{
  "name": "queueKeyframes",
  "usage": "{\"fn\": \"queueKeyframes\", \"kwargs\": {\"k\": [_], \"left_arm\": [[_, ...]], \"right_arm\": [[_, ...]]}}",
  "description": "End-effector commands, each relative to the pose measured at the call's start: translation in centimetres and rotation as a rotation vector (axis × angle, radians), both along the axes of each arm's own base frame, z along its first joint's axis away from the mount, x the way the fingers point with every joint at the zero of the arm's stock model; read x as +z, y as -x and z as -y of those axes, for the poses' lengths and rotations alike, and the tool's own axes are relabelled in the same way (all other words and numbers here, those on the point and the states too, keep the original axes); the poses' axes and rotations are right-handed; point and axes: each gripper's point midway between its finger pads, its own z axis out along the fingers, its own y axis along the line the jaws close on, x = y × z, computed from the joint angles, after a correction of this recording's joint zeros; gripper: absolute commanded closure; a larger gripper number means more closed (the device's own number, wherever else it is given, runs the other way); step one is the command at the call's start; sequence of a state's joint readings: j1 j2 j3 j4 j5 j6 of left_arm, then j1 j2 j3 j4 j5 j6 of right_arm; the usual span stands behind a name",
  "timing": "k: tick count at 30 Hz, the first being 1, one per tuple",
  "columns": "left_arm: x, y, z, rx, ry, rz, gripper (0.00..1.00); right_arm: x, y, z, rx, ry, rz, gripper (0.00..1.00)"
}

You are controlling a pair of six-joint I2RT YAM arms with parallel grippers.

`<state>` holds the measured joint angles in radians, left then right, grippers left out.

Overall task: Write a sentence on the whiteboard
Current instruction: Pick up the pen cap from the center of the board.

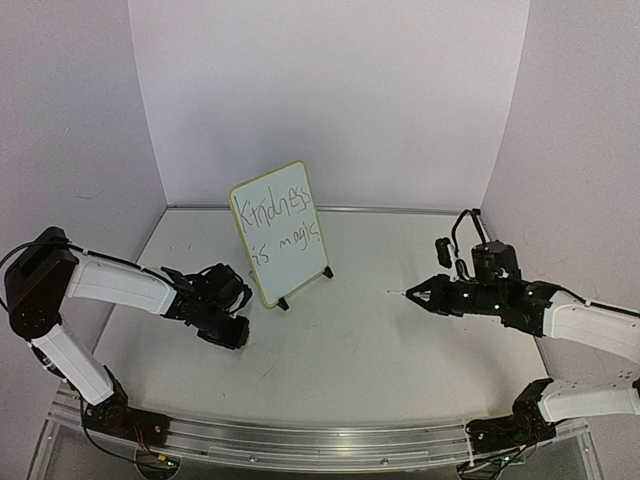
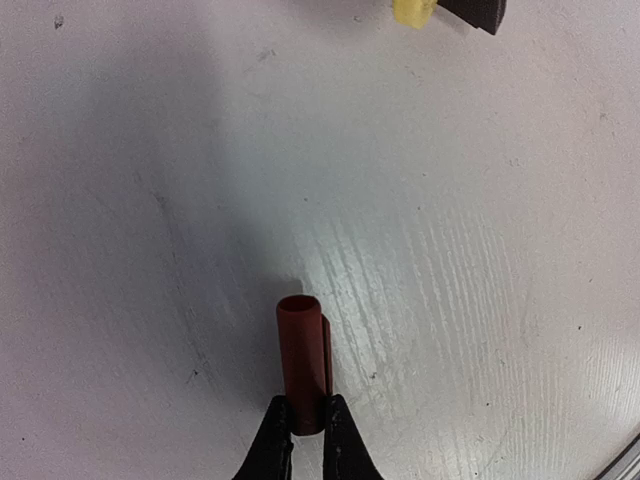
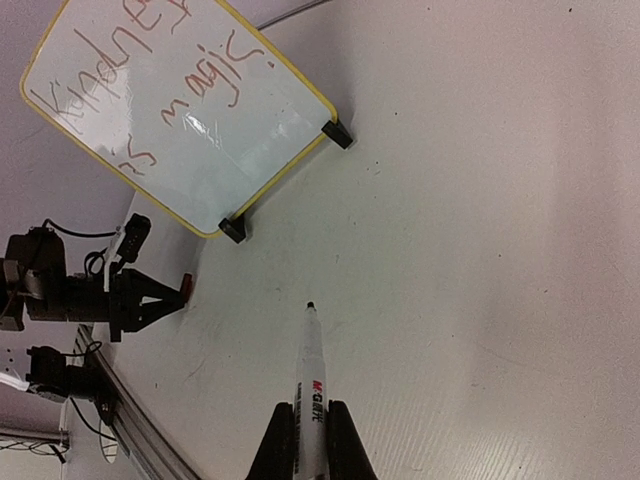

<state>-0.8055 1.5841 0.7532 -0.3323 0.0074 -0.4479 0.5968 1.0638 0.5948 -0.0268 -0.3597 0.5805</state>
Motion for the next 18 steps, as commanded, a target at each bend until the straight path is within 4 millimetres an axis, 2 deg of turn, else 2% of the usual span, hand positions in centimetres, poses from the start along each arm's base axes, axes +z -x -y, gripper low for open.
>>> {"fn": "queueKeyframes", "kwargs": {"k": [1,5,10,13,18], "left_arm": [[0.5,2.9,1.5,-0.17,0.01,-0.004,1.0],[2.7,4.4,3.4,-0.269,0.047,0.086,1.0],[6.1,6.1,5.9,-0.395,0.132,0.194,1.0],[8.6,6.9,7.4,-0.497,0.18,0.25,1.0],[11.8,7.6,9.6,-0.642,0.226,0.292,1.0]], "right_arm": [[2.1,2.1,-2.7,0.204,-0.053,-0.035,1.0],[2.5,4.2,-4.7,0.37,-0.129,-0.119,1.0],[4.1,6.3,-6.3,0.532,-0.219,-0.194,1.0],[4.7,7.2,-6.7,0.601,-0.241,-0.247,1.0],[4.5,8.4,-7.1,0.683,-0.257,-0.351,1.0]]}}
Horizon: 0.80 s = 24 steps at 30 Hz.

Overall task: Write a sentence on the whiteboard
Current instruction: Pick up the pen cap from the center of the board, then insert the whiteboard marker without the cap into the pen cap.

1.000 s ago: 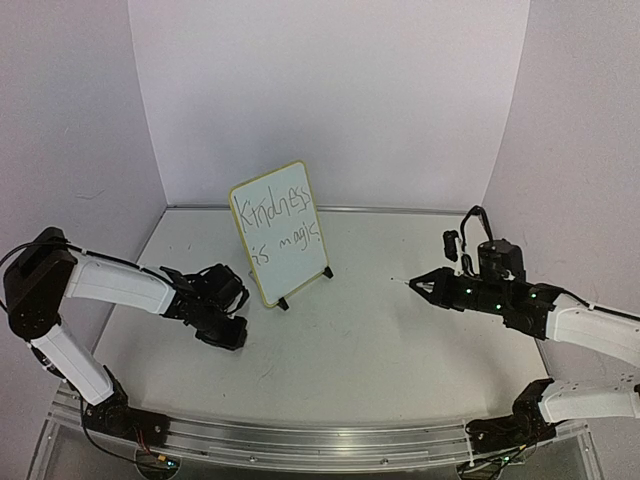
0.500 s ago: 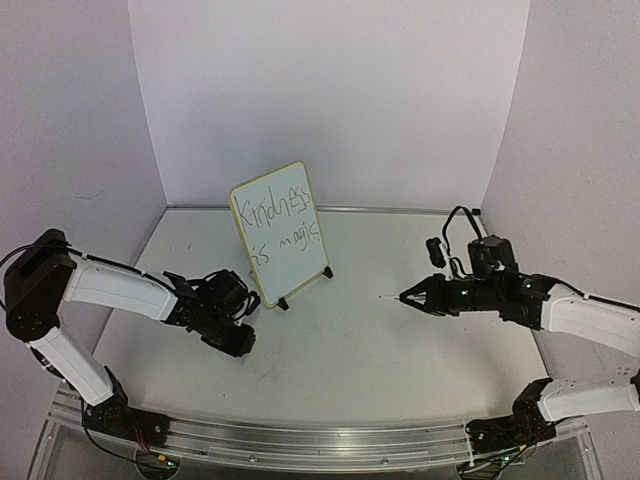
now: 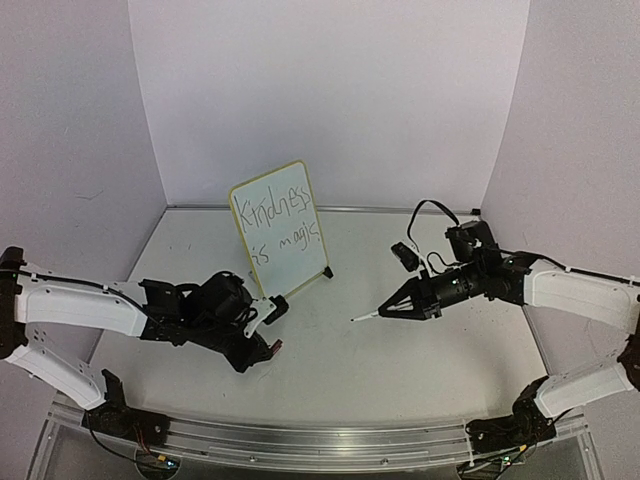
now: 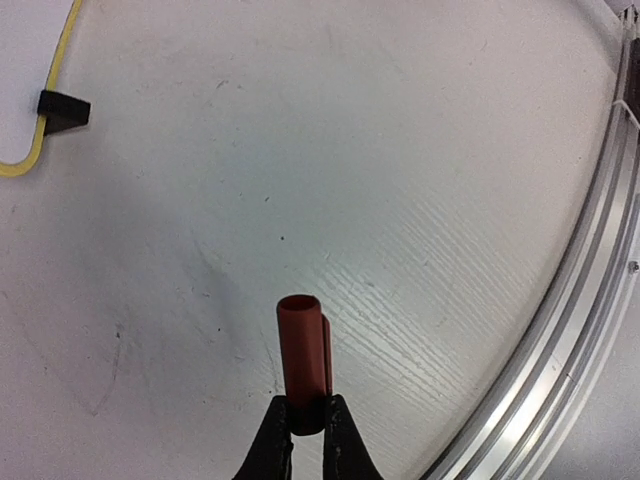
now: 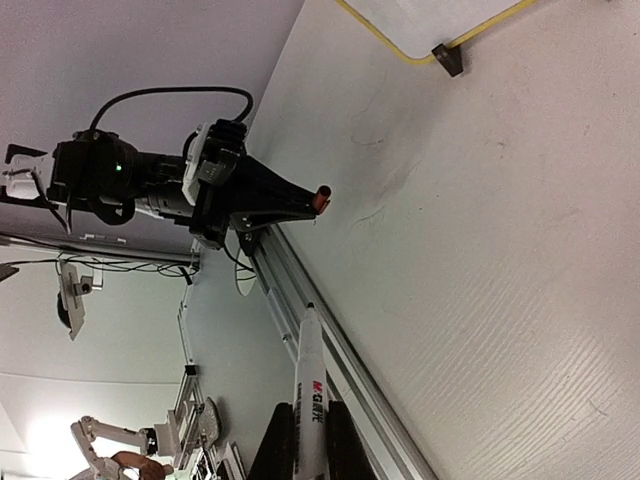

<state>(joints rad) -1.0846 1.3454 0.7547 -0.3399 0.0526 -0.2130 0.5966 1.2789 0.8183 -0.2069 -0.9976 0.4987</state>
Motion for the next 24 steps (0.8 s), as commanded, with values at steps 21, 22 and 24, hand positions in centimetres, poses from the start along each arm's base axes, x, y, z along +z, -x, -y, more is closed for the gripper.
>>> {"fn": "queueKeyframes", "kwargs": {"k": [21,22,24], "left_arm": [[7.2,2.2,7.2,-0.439,0.158,0.094,1.0],[7.3,2.3,7.2,-0.441,0.163,0.089,1.0],[7.4,2.5,7.3,-0.444,0.174,0.078,1.0]], "right_arm": [[1.2,1.8,-3.3,0.19,-0.033,-0.103,1.0],[1.1,1.8,-3.4,0.194,-0.03,-0.104,1.0],[0.9,1.8,-3.8,0.203,-0.025,-0.103,1.0]]}}
